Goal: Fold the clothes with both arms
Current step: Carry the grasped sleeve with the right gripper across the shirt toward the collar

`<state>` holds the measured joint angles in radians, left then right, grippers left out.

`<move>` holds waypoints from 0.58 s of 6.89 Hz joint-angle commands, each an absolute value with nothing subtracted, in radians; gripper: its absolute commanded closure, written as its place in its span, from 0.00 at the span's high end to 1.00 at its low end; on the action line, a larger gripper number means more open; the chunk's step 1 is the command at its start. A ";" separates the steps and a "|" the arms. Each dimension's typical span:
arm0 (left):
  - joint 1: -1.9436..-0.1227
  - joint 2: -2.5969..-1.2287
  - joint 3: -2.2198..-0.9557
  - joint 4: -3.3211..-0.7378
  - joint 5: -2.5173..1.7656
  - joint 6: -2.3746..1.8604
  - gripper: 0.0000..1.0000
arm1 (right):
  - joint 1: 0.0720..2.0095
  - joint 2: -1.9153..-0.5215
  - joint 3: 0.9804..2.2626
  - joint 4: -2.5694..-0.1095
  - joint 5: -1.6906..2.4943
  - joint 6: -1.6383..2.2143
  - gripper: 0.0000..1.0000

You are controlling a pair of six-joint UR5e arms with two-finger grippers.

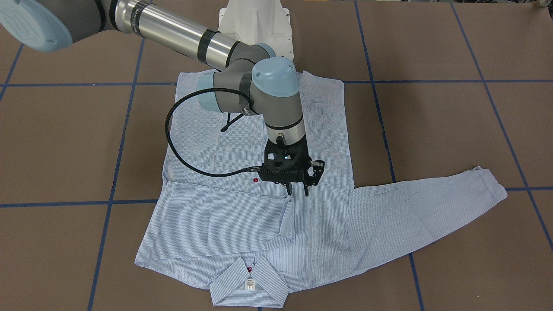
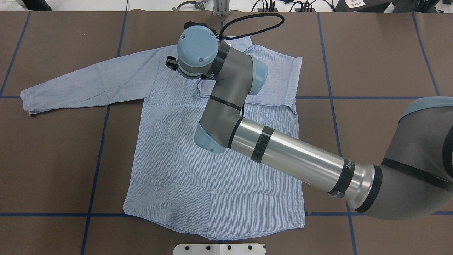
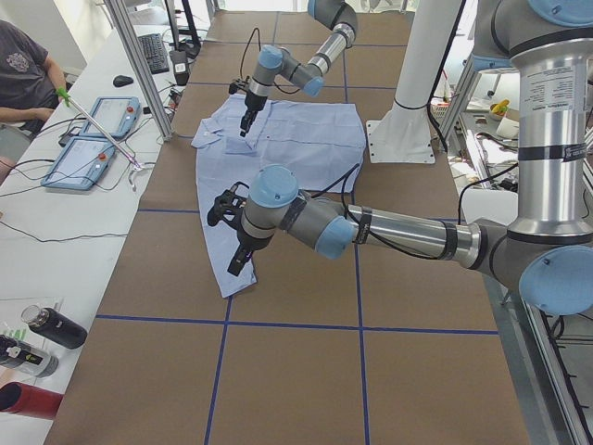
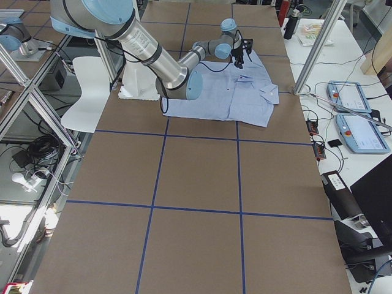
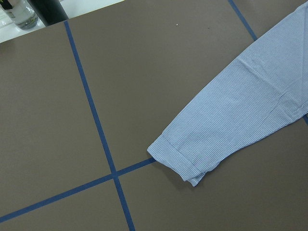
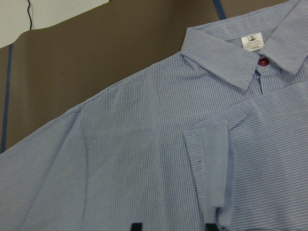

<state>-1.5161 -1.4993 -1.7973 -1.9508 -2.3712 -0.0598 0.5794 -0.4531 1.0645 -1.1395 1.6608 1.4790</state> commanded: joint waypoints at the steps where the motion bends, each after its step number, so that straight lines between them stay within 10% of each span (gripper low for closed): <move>1: -1.462 -1.567 -1.682 -1.980 -2.375 -0.208 1.00 | 0.574 -0.431 1.087 -1.146 1.655 1.581 0.99; 4: -1.309 -1.670 -1.507 -2.100 -2.367 -0.519 0.98 | 0.686 -0.655 1.275 -1.218 1.813 1.568 0.99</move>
<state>-1.3603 -1.6363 -1.5694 -2.0674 -2.3689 -0.3930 0.6222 -0.5410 1.1858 -1.2034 1.7161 1.5754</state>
